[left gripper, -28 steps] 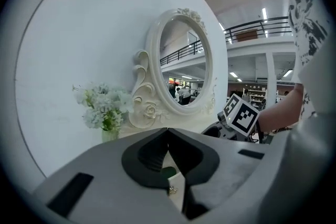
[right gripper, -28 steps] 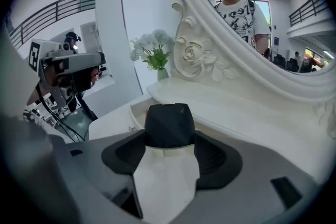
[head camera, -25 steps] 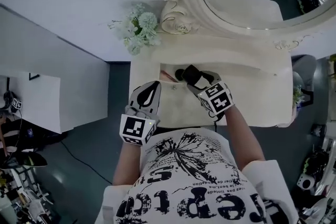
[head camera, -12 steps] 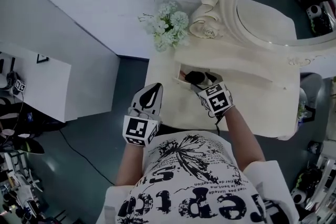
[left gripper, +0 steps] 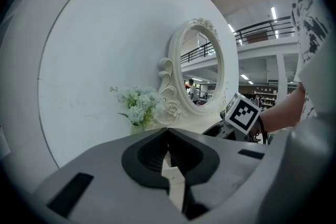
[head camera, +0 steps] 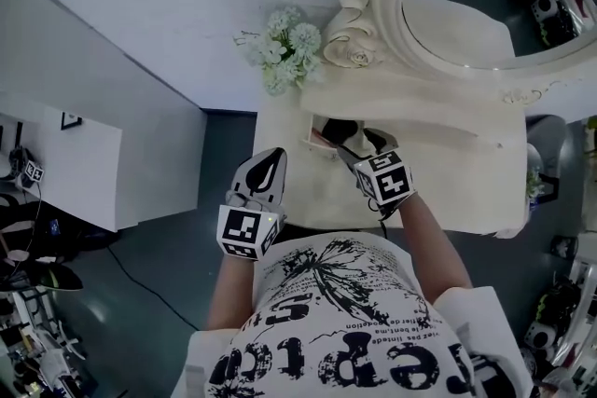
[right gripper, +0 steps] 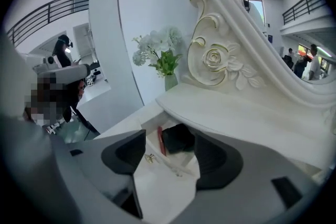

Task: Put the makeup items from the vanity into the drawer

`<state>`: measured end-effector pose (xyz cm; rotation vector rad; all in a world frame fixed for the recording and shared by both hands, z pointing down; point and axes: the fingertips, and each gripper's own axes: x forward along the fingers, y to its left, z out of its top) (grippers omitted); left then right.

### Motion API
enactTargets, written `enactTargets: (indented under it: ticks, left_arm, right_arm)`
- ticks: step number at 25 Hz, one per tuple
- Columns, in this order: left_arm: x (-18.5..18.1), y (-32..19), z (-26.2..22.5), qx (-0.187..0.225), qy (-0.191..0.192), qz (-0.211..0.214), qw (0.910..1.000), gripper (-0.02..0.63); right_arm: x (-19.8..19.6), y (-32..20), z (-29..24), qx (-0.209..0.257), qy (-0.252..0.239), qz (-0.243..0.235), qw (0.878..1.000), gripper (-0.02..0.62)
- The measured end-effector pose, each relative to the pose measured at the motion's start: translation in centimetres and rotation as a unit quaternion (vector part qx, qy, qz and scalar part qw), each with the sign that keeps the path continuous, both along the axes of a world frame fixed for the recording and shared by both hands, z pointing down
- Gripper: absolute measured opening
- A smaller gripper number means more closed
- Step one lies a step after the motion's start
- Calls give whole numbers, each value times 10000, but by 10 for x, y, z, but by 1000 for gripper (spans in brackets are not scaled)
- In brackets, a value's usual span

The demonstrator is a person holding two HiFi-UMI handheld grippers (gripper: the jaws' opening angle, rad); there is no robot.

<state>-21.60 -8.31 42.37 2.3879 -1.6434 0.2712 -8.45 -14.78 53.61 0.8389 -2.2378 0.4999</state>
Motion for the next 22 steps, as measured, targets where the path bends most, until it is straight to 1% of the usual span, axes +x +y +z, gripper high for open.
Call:
enactTargets:
  ticks: [1,2,4,6,8,9,13,17,20,22]
  left_arm:
    - [3,0,0,2,-4,40,10000,20]
    - [5,-1,-1,9,-9,88,10000,20]
    - [11,-4,-3,39,-32,200,9998,20]
    - [16,-8,-6,75,-56,299,9995,20]
    - [21,-12,-10,121,-78,387,9991,20]
    - [24,-14,-13,148,-90,433,9989,20]
    - [34,-23,-24,263,-150,619,9976,20]
    - [41,-34,-37,361,-128,723,9967,20]
    - [42,-43,-46,435,-174,682,9966,20]
    - [43,-48,-49,450,-229,654,9966,20]
  right_arm:
    - [3,2,-4,-40,-52,60,10000,304]
    - [6,3,-9,-39,-106,137,9998,288]
    - [14,2,-21,113,-176,348,9992,193]
    - [23,0,-33,399,-194,557,9975,112]
    - [31,-2,-47,729,-262,698,9945,53]
    - [34,-3,-54,888,-330,744,9927,39]
    - [48,-5,-83,1406,-612,922,9839,18]
    - [59,-4,-116,1900,-1085,1017,9705,18]
    - [66,-2,-134,2138,-1393,1065,9610,18]
    - [71,-2,-141,2202,-1521,1138,9568,17]
